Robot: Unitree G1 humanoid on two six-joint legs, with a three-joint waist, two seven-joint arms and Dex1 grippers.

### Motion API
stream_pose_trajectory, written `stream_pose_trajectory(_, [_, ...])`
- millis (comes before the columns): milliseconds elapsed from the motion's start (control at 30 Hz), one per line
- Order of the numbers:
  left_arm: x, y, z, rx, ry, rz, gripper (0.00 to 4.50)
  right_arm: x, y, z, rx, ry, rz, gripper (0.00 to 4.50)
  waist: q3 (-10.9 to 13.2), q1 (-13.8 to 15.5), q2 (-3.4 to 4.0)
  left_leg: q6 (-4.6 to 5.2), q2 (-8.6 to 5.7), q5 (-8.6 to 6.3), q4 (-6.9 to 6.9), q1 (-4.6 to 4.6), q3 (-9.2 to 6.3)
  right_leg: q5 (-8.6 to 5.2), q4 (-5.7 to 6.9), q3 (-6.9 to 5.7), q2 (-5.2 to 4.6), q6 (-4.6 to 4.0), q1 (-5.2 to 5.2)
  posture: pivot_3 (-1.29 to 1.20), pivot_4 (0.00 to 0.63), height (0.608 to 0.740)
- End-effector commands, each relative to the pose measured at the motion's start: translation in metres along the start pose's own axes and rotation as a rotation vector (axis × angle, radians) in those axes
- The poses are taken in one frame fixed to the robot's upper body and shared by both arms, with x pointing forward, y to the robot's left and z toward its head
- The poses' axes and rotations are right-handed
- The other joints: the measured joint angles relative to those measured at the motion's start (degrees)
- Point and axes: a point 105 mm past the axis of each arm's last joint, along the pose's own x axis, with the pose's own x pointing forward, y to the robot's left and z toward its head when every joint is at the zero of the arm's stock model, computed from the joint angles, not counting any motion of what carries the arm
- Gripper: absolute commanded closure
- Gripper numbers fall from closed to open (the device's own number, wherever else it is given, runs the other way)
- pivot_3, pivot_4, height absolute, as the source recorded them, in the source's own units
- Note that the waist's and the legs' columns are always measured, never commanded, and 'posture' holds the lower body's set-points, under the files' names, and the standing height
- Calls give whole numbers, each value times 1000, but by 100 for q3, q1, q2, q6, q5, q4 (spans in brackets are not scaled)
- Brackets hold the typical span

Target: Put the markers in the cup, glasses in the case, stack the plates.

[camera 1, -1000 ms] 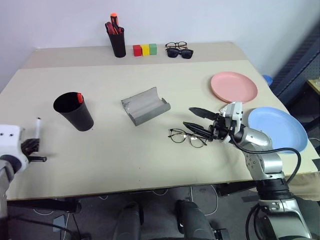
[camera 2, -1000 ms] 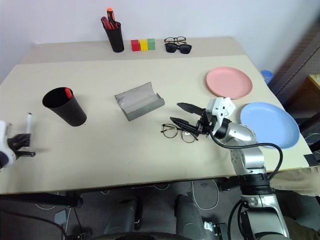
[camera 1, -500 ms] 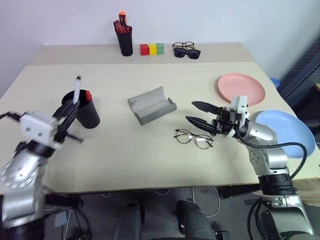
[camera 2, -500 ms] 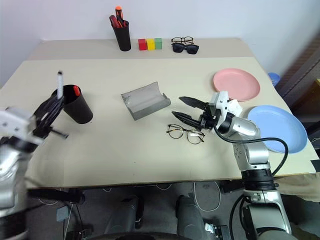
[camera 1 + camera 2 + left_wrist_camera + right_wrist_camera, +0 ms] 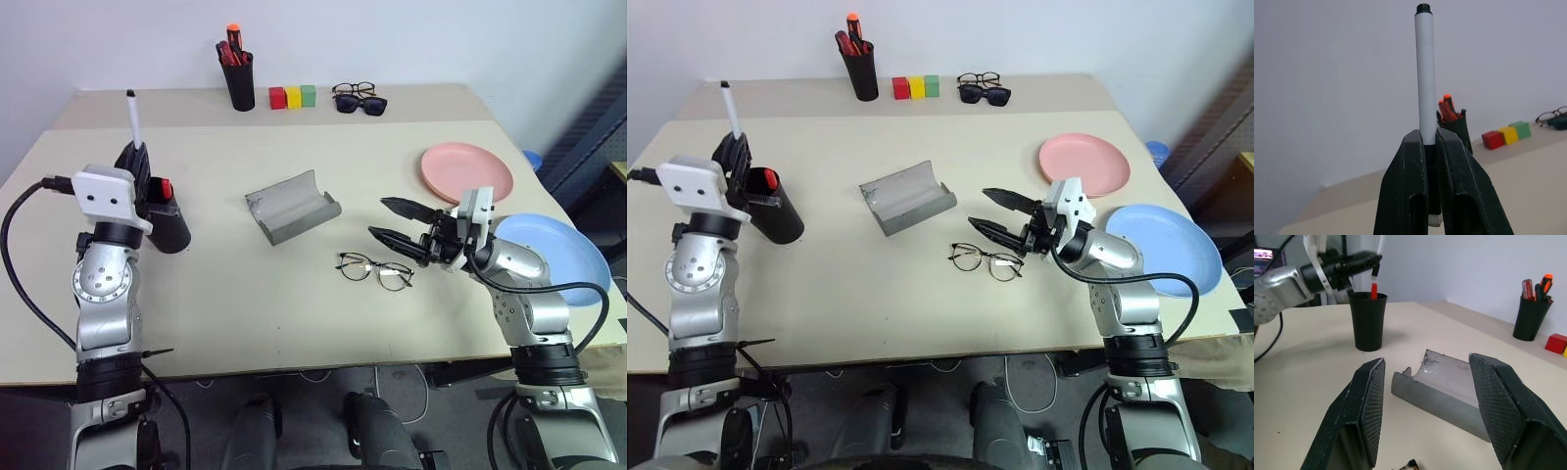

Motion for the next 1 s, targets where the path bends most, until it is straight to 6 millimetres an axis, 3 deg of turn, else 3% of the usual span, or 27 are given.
stream_pose_trajectory(33, [-7,10,6,0,-24,43,4443,2,5,13,-31,-45,31,1735,0,1,0,0,0,0,-1,0,0,0,0,0,0,0,0,0,150,740])
stream_pose_trajectory(267, [-24,9,-5,-7,14,46,4443,6,8,12,-16,-55,59,1735,0,3,0,0,1,0,0,0,-1,0,1,0,0,-1,0,0,150,740])
stream_pose_trajectory(633, [-26,12,-11,-3,28,69,4443,8,12,13,-11,-56,85,1735,0,5,0,-1,1,0,-1,1,0,0,1,-1,0,-2,0,0,150,740])
stream_pose_trajectory(733, [-26,12,-13,-1,31,72,3390,10,12,15,-14,-58,86,1735,0,6,0,-1,1,0,-1,1,-1,0,1,-1,0,-2,0,0,150,740])
stream_pose_trajectory(900, [-27,7,-10,-37,24,55,973,11,11,18,-20,-54,78,1735,0,7,0,-1,1,0,-1,1,0,0,1,-1,0,-2,0,0,150,740])
stream_pose_trajectory(1000, [-26,-3,2,-92,-4,-3,973,10,8,18,-25,-44,63,1735,0,7,0,-1,1,0,-1,0,0,0,0,-1,0,-2,-1,0,150,740])
